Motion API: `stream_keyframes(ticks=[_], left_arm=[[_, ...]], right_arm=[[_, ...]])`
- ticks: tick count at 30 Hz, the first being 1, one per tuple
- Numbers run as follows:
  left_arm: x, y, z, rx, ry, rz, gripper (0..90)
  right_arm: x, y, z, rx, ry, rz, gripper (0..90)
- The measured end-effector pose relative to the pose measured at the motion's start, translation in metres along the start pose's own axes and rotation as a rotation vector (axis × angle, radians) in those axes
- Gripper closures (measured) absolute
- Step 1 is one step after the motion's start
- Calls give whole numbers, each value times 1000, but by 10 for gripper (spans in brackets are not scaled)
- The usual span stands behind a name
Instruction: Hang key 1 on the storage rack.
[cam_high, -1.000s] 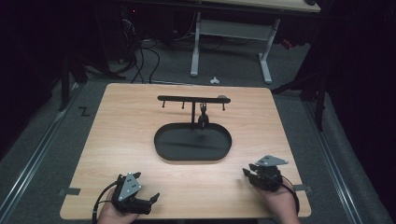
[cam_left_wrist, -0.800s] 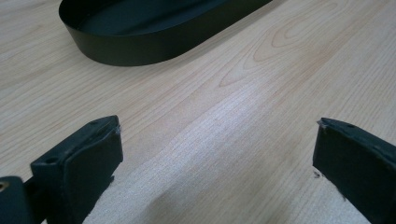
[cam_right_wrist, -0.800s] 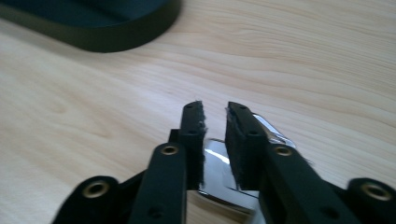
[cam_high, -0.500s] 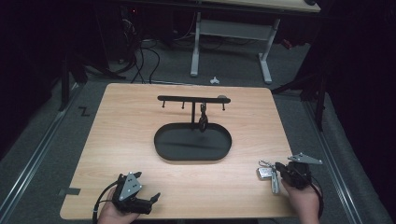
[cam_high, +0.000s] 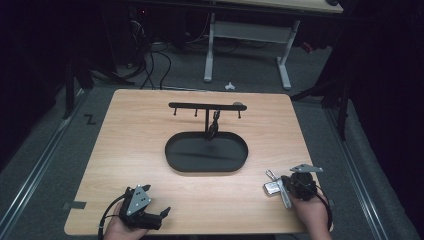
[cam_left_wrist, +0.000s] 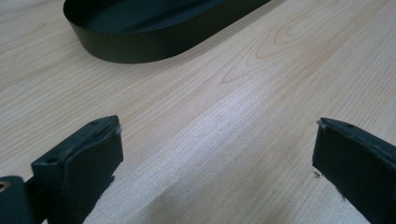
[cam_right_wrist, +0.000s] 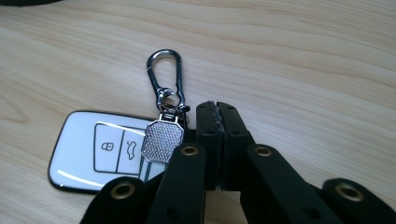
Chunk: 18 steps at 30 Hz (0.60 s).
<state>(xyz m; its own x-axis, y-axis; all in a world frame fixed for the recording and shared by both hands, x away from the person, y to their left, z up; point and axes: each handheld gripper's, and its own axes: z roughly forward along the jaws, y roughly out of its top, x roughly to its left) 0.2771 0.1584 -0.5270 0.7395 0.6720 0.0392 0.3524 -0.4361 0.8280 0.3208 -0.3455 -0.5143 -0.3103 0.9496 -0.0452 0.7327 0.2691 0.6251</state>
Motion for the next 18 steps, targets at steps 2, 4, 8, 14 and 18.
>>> stream_keyframes(ticks=[2,4,8,14,18], left_arm=[[0,0,0,1,-1,1,24],[0,0,0,2,-2,3,24],[0,0,0,1,-2,2,24],[-1,1,1,5,-3,9,25],[-1,2,2,-1,-8,9,26]], right_arm=[[9,3,2,-4,21,-22,883],[16,6,2,-11,18,-40,872],[28,13,-12,-86,16,-51,852],[54,16,-9,-78,102,-109,855],[59,13,1,-24,131,-124,856]])
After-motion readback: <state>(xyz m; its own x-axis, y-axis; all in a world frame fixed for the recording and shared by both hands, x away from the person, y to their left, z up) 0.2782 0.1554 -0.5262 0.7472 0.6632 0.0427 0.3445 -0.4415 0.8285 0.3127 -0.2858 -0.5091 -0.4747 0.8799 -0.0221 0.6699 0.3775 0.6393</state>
